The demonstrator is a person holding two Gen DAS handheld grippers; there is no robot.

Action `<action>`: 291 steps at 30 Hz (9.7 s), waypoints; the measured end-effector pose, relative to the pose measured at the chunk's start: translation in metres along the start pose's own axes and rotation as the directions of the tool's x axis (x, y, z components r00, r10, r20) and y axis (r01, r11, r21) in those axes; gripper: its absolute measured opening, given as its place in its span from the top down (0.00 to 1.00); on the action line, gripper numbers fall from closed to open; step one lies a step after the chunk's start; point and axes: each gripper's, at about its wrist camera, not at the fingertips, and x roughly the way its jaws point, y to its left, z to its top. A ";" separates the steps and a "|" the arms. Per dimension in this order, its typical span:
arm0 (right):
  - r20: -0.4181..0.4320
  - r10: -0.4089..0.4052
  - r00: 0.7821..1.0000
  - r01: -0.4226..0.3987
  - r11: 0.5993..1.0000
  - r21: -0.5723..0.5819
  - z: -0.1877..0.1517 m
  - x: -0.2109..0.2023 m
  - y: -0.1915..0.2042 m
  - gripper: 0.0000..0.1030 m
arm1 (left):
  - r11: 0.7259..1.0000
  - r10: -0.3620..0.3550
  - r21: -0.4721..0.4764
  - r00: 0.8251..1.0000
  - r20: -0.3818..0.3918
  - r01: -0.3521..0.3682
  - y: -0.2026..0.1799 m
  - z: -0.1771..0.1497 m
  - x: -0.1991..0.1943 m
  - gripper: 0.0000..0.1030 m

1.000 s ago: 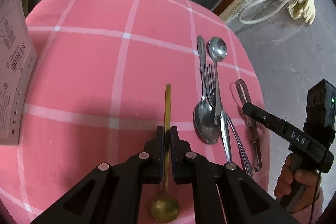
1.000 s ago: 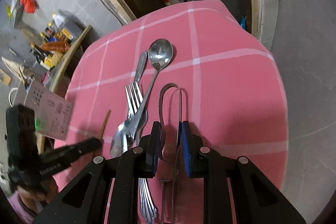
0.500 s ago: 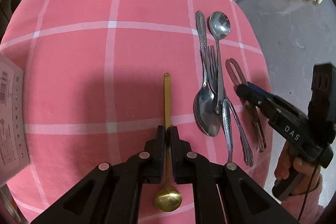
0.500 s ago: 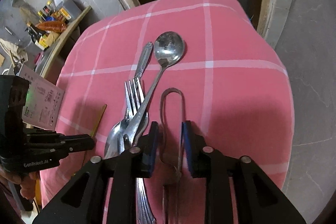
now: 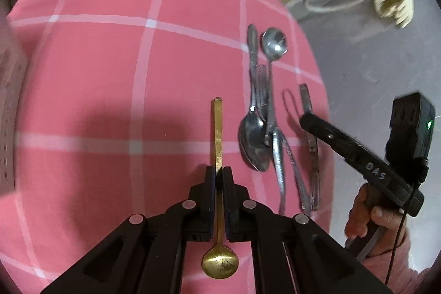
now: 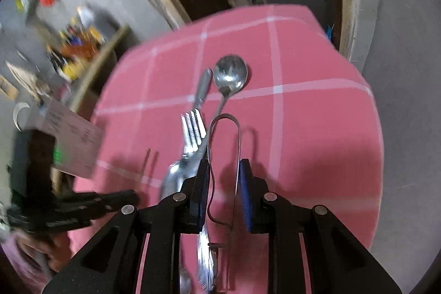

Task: Organize utensils
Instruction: 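Lift the gold spoon with the left tool while the right tool lifts the wire tongs, then carry the gold spoon and wire tongs with both tools over the white caddy, then lower the gold spoon and tongs into the caddy and open both tools, then move both empty tools back over the remaining spoons and forks, then grasp the steel knife with the left tool while the right tool grasps a steel fork, then lift the knife with the left tool while the right tool lifts the fork, then carry the knife with the left tool while the right tool carries the fork toward the caddy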

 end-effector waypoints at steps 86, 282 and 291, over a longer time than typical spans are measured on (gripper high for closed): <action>0.300 0.274 0.914 -0.137 0.903 -0.408 -0.006 -0.020 0.282 0.81 | 0.995 -0.007 0.071 0.673 0.739 -0.068 0.113 -0.003 -0.259 0.95; 0.202 0.345 0.917 -0.359 0.933 0.039 -0.053 -0.039 0.120 0.98 | 0.991 -0.106 -0.022 0.883 0.456 0.131 0.050 -0.080 -0.187 0.97; 0.416 0.466 0.781 -0.483 0.873 -0.069 0.007 -0.042 0.208 0.98 | 0.993 -0.105 0.036 0.720 0.686 0.111 0.068 -0.026 -0.282 0.97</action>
